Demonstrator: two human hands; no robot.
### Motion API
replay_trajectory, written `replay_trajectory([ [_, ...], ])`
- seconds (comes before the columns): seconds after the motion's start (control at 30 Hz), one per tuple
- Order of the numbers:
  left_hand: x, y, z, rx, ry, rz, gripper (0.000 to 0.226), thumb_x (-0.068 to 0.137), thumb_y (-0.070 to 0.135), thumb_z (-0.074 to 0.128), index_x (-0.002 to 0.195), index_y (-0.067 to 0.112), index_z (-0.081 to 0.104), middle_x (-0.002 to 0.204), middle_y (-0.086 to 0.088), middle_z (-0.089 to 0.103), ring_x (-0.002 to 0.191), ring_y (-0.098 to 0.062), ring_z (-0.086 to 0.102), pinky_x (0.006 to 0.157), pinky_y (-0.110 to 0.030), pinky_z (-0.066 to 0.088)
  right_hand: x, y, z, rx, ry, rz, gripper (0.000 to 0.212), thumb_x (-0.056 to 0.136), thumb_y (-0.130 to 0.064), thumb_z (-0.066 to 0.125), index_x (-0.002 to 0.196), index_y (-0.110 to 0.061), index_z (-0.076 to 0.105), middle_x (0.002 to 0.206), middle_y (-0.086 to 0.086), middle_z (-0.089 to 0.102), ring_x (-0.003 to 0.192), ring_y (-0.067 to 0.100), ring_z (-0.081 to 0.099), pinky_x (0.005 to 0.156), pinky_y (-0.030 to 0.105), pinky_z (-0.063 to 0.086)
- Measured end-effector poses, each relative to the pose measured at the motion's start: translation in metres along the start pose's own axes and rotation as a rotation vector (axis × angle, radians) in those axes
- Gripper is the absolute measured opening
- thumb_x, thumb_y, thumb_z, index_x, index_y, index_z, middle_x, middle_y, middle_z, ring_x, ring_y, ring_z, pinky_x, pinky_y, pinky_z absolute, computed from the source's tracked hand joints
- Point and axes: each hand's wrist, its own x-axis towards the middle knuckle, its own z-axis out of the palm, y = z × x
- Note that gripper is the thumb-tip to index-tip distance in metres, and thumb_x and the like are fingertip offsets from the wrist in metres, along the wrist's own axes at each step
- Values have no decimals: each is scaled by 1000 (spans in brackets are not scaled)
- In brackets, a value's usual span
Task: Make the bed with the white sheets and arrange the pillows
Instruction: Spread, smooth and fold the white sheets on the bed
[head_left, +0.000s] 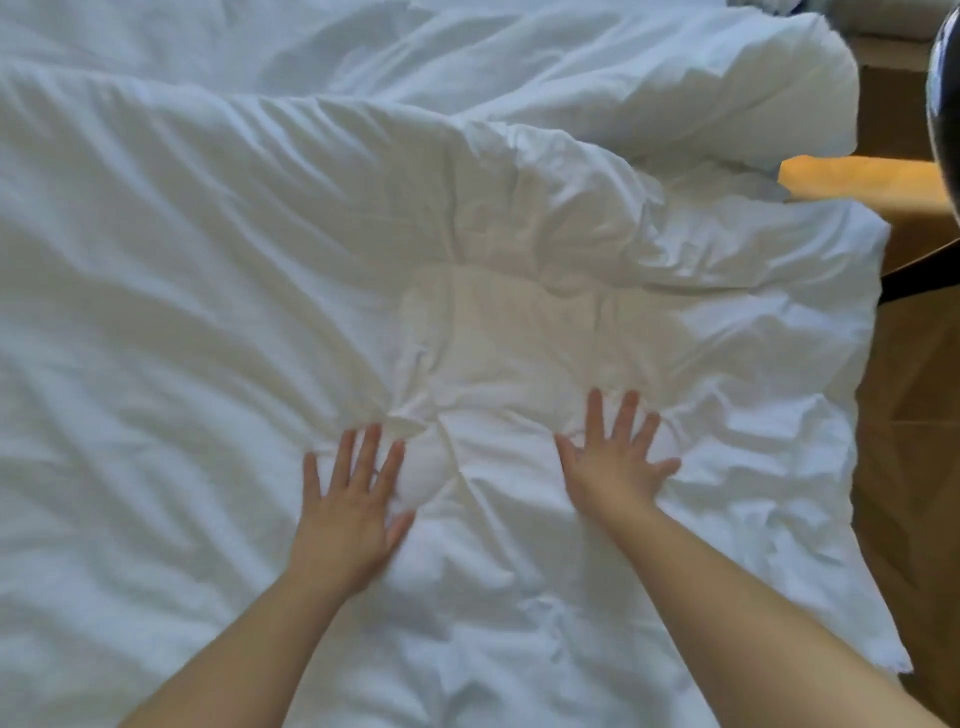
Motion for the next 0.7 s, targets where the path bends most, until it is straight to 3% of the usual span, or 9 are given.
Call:
replay_trajectory([
  [0.13,-73,-38,-1,11,-94,-73,71,83,55,41,139,13,52,150,-16,40,137,-39,36,100,-69,30,-78,-33,19,-126,3,-260,67,99,-54,27,154,-35,-6,162,6,-17,149,38,-9,107,73,13],
  [0.2,-101,-59,-5,-16,-128,-186,75,82,53,59,145,14,45,153,-18,34,138,-42,33,99,-70,31,-124,-54,36,-183,10,-414,67,93,-54,29,154,-32,12,163,11,9,147,41,14,99,75,24],
  [0.27,-127,-85,3,-30,-172,-301,89,84,58,58,154,19,22,161,-17,13,145,-42,18,104,-68,26,-160,-77,64,-226,-107,-545,68,86,-57,30,149,-31,27,161,11,20,142,42,29,94,76,31],
  [0.33,-146,-113,25,-18,-249,-281,89,89,68,33,154,26,-12,160,-9,-21,148,-35,-10,112,-64,15,-182,-89,106,-332,-145,-608,71,84,-61,30,149,-31,25,163,9,8,145,42,23,97,78,27],
  [0.4,-156,-131,42,-10,-290,-219,88,90,69,25,150,25,-23,156,-8,-32,146,-32,-21,113,-61,7,-187,-95,133,-336,-129,-554,76,83,-61,31,151,-28,20,163,13,7,147,42,12,100,79,21],
  [0.47,-174,-134,48,6,-300,-124,89,92,67,28,151,23,-21,157,-12,-29,146,-32,-23,115,-60,3,-203,-98,146,-335,-113,-524,77,84,-59,27,153,-25,17,163,14,7,149,40,6,103,76,18],
  [0.57,-207,-128,60,-27,-310,44,91,86,73,19,153,22,-15,158,-13,-25,146,-31,-22,116,-58,-3,-231,-76,150,-285,-133,-498,79,84,-63,12,156,-32,1,162,1,-17,149,27,-16,114,65,2],
  [0.6,-217,-124,61,-34,-290,102,95,81,75,14,154,21,-12,159,-14,-22,147,-31,-20,116,-59,-2,-241,-65,150,-271,-126,-504,80,83,-66,13,155,-33,-1,161,-1,-19,149,25,-16,115,64,1],
  [0.7,-242,-102,69,5,-246,284,105,79,76,36,154,19,-10,160,-15,-17,147,-33,-17,114,-63,3,-270,-36,152,-411,-113,-617,95,77,-69,49,155,-27,13,164,10,6,149,36,8,109,74,13],
])
